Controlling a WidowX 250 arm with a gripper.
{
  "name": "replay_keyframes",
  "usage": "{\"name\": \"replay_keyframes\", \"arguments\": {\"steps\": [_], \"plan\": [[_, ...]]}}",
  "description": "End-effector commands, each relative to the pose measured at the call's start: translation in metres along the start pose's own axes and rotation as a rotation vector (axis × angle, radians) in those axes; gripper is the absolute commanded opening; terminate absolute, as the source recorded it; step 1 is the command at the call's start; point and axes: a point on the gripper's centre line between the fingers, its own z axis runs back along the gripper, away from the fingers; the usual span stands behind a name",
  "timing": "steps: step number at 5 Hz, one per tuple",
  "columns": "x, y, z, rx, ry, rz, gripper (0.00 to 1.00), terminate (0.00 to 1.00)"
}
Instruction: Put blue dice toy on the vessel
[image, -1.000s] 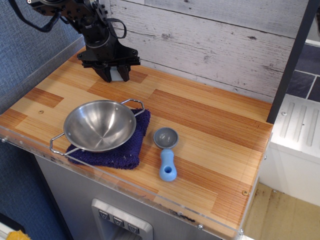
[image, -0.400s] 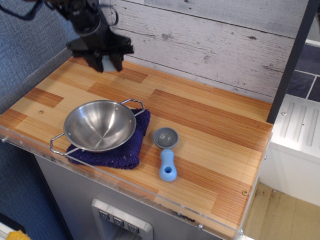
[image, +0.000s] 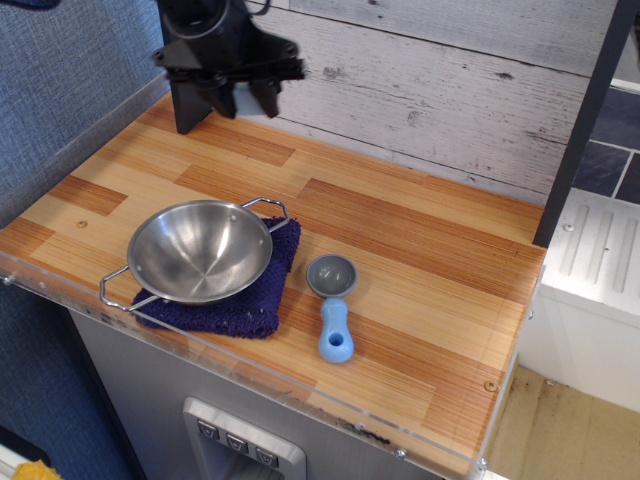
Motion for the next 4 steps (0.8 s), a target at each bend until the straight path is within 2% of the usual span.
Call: {"name": "replay_keyframes", "arguments": {"steps": [1,2,3,4], "plan": [[-0.054,-0.042,0.050,-0.066,-0.032,0.039,0.00,0.00],[-0.082,-0.045,0.057,-0.052,0.003,0.045,0.00,0.00],[-0.100,-0.034,0.054,-0.015,0.028,0.066,0.00,0.00],[-0.107,-0.022,0.050,0.013,0.040,0.100,0.00,0.00]]}}
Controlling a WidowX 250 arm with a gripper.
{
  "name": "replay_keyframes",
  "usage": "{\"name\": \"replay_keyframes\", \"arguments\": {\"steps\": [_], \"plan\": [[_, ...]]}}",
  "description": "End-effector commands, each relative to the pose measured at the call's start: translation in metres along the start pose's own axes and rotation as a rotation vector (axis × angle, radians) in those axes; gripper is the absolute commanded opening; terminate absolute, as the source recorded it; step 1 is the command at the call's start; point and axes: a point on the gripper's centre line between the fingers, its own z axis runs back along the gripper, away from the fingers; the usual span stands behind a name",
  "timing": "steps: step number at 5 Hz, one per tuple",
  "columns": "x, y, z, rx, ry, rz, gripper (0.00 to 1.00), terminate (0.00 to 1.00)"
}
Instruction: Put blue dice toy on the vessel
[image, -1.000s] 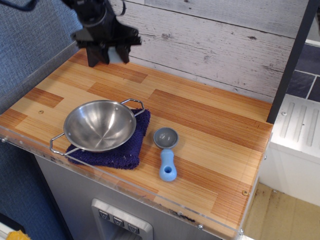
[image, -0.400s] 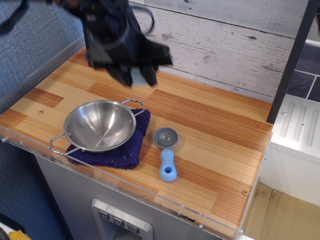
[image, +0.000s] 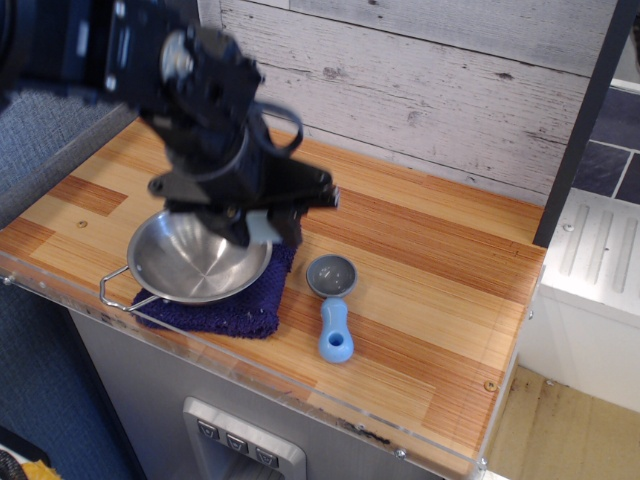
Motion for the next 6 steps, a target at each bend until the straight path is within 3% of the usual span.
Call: {"name": "replay_keyframes", "arguments": {"steps": [1,6], "plan": [[0.005,0.022,-0.001,0.035,-0.016,0.054,0.00,0.00],[0.005,0.060,-0.038,0.072,0.060,0.126,0.00,0.00]]}}
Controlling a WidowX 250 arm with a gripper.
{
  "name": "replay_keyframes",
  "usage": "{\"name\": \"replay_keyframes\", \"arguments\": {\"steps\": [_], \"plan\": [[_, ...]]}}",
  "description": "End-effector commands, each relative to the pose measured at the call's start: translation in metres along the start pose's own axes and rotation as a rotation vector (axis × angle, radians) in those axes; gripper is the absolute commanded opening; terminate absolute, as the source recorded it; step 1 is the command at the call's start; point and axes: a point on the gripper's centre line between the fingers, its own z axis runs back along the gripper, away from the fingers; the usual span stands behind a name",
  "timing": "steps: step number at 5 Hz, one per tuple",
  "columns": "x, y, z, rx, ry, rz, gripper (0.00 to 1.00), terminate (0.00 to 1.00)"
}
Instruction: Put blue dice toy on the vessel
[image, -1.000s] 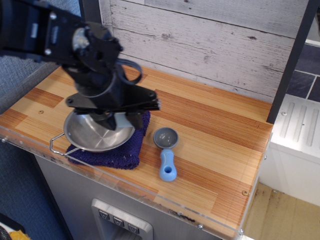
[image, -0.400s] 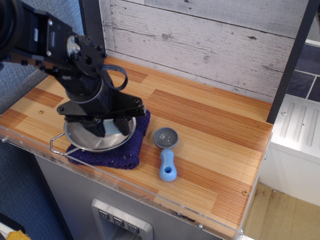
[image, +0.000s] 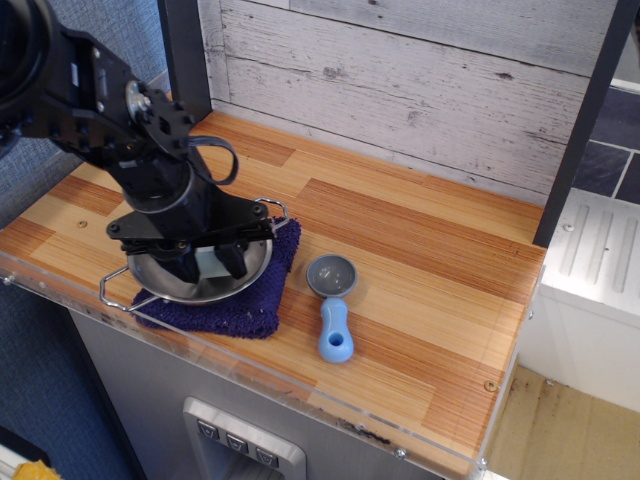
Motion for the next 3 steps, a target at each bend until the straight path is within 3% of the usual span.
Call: {"name": "replay_keyframes", "arguments": {"steps": [1,3], "plan": [[0.0150,0.0037,0.0046,-0.030,0.020,0.042,1.00,0.00],[0.0202,-0.0005,0.0087,-0.034,0.017,0.006,1.00,0.00]]}}
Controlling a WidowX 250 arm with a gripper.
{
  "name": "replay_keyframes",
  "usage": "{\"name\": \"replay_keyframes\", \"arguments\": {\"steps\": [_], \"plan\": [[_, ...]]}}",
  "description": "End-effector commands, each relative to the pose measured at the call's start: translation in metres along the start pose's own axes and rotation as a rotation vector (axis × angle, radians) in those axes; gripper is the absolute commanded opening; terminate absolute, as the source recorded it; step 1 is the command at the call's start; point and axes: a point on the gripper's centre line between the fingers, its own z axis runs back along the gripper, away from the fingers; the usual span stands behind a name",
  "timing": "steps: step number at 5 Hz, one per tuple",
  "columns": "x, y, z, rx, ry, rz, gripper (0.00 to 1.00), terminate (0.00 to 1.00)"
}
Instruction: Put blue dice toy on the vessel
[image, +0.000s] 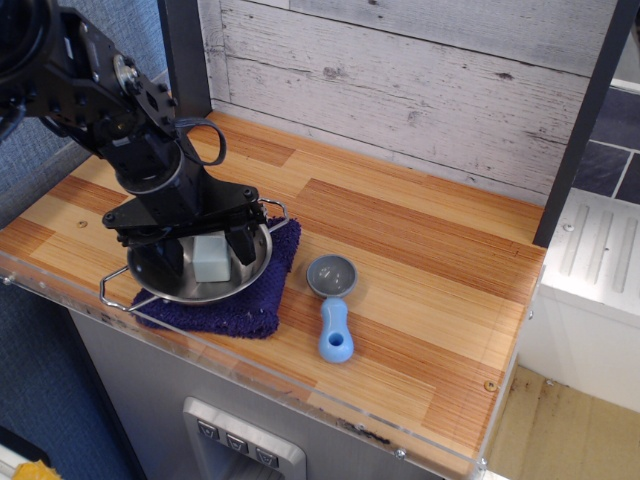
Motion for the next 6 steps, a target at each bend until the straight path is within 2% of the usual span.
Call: {"name": "replay_keyframes", "arguments": {"steps": [1,2,3,4,6], "plan": [[0.019,-0.014,0.027,-0.027,-0.071,-0.057,1.00,0.00],[0.032,-0.032,0.043,-0.068,-0.117,-0.128,1.00,0.00],[0.043,-0.048,0.075,-0.109,-0.157,-0.180,1.00,0.00],[0.043,-0.057,0.108,-0.102,-0.194,-0.244,1.00,0.00],[0.043,-0.057,0.108,-0.102,-0.194,-0.244,1.00,0.00]]}}
